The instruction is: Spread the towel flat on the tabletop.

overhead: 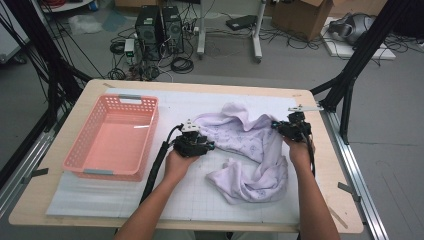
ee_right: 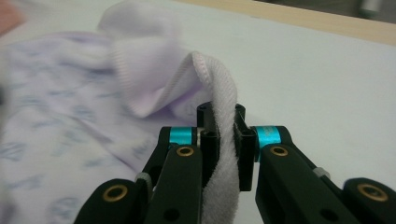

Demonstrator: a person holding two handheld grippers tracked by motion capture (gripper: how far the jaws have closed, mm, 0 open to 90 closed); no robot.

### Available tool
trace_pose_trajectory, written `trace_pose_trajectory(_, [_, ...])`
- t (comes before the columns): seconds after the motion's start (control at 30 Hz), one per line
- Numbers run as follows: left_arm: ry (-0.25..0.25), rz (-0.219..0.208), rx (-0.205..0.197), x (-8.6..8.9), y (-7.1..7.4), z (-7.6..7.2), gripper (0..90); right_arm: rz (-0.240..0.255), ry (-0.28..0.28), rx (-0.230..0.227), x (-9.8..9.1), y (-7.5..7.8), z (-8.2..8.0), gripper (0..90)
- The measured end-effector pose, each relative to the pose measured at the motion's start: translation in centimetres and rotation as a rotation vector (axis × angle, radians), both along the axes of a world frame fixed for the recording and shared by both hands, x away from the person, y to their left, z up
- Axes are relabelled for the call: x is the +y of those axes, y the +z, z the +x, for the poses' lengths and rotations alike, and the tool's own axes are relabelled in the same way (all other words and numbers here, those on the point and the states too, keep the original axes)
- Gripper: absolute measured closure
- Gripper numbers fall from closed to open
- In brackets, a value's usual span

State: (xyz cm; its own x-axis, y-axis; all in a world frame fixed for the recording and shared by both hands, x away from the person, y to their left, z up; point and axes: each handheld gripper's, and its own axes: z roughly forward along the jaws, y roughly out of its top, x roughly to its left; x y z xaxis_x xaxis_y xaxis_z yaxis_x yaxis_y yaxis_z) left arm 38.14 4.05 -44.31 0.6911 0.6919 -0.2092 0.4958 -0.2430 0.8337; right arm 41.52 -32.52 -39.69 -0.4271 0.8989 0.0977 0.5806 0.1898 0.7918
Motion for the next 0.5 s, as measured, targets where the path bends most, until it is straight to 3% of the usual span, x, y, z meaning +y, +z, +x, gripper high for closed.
trace_pose_trajectory(0.1, [-0.007, 0.010, 0.005, -0.4, -0.2, -0.1, 58.3, -0.048, -0.119, -0.006, -1.3, -0.5, 0.3, 84.8])
trace_pose_trajectory(0.2, [-0.012, 0.009, 0.017, -0.8, -0.4, -0.1, 59.8, -0.042, -0.181, -0.009, -2.0, -0.9, 0.4, 80.1])
trace_pose_trajectory(0.27, [-0.015, 0.002, 0.021, -1.0, -0.5, -0.1, 60.6, -0.029, -0.185, -0.014, -2.0, -1.0, 0.1, 70.0])
trace_pose_trajectory(0.4, [-0.034, 0.019, 0.012, -2.2, -0.5, 0.0, 61.0, -0.027, -0.161, -0.054, -1.8, -0.5, -1.3, 62.8])
trace_pose_trajectory(0.5, [-0.043, 0.095, -0.032, -4.4, -0.3, 0.2, 53.1, -0.018, -0.122, -0.059, -1.7, 0.3, -2.6, 61.3])
